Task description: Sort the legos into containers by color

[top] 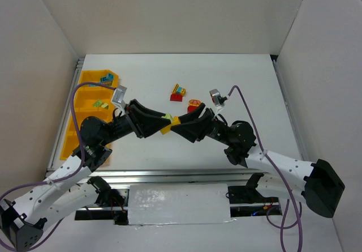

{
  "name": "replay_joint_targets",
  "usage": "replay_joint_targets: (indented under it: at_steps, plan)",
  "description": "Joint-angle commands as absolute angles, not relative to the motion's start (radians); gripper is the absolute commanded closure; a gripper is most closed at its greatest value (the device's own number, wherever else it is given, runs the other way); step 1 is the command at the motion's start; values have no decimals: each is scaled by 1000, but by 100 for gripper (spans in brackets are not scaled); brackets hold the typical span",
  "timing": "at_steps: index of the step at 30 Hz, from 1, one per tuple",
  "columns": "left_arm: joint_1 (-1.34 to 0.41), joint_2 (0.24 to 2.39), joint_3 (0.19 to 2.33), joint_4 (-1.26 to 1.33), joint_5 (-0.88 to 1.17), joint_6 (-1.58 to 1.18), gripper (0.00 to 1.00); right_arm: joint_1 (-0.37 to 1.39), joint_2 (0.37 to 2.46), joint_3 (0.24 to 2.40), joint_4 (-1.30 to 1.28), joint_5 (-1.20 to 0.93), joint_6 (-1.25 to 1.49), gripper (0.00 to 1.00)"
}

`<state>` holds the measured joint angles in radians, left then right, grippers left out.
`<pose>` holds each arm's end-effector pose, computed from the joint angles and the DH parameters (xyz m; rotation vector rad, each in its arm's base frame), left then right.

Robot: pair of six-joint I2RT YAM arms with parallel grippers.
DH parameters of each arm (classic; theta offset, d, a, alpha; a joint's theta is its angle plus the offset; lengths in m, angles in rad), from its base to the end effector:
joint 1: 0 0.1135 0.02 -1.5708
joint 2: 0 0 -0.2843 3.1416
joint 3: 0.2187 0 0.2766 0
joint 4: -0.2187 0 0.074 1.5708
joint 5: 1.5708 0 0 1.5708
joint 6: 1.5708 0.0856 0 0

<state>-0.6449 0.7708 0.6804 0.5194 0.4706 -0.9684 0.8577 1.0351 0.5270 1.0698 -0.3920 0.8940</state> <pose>0.1581 -0.1675 0.4095 0.2664 1.3453 -1.6574 0.1516 0.2253 0.3606 -0.3953 1.1654 1.7580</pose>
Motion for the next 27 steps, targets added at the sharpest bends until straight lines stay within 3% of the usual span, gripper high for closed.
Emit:
replay_joint_targets:
  at_steps: [1,4,6,7,9,11,12,19,27]
  plan:
    - [-649,768,684,595,472,-969,100,870,1054,572,1112,-390,894,45]
    - [-649,773,687,595,479,-968,100,871,1066,575,1124,-391,899,47]
    - [-649,773,689,589,476,-959,100,873,1074,583,1121,-393,897,56]
    - [-649,769,689,575,472,-954,100,874,1075,583,1123,-394,897,69]
    - [-649,767,695,558,465,-936,100,873,1078,577,1126,-382,899,80]
    - [-650,769,701,534,462,-923,100,873,1077,572,1129,-382,890,98]
    - [-649,767,704,522,454,-916,100,873,1075,572,1124,-383,881,100]
    - [-629,721,834,229,295,-746,100,821,1051,549,1063,-570,764,100]
    - [-488,785,868,143,373,-769,100,724,990,451,1077,-637,792,100]
